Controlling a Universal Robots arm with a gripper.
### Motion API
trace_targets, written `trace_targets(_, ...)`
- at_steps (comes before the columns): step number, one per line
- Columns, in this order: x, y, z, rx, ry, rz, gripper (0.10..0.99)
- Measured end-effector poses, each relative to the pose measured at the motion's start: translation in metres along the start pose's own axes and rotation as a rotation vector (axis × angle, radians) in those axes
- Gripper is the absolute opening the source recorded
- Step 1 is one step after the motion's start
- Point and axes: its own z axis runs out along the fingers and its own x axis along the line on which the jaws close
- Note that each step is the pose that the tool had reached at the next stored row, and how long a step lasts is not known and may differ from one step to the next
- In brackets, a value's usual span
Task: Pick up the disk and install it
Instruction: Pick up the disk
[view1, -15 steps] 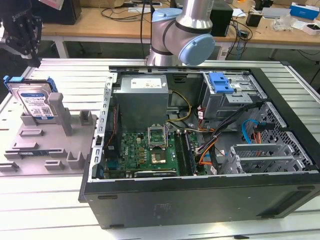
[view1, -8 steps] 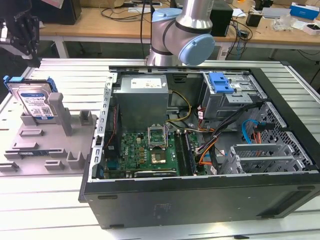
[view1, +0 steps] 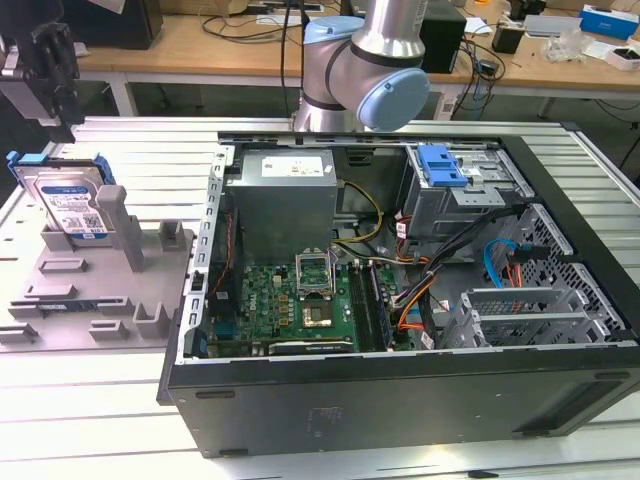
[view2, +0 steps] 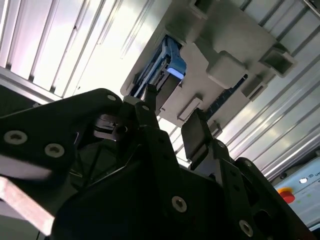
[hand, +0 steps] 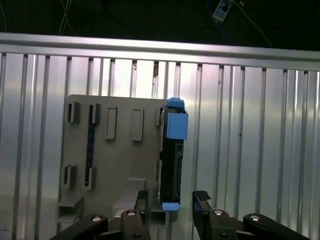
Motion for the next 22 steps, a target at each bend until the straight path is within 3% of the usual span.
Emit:
trace_targets(7,-0.0010,0.0020,0.0000,0.002,0.0012,0.004,0.482)
trace_targets(17,-0.0015,0.0038,0.0009,0.005,-0.0010,0.083,0.482)
trace_targets(22,-0.0048,0.0206,0.0073,0.005,-0.0012,0.090,0.482)
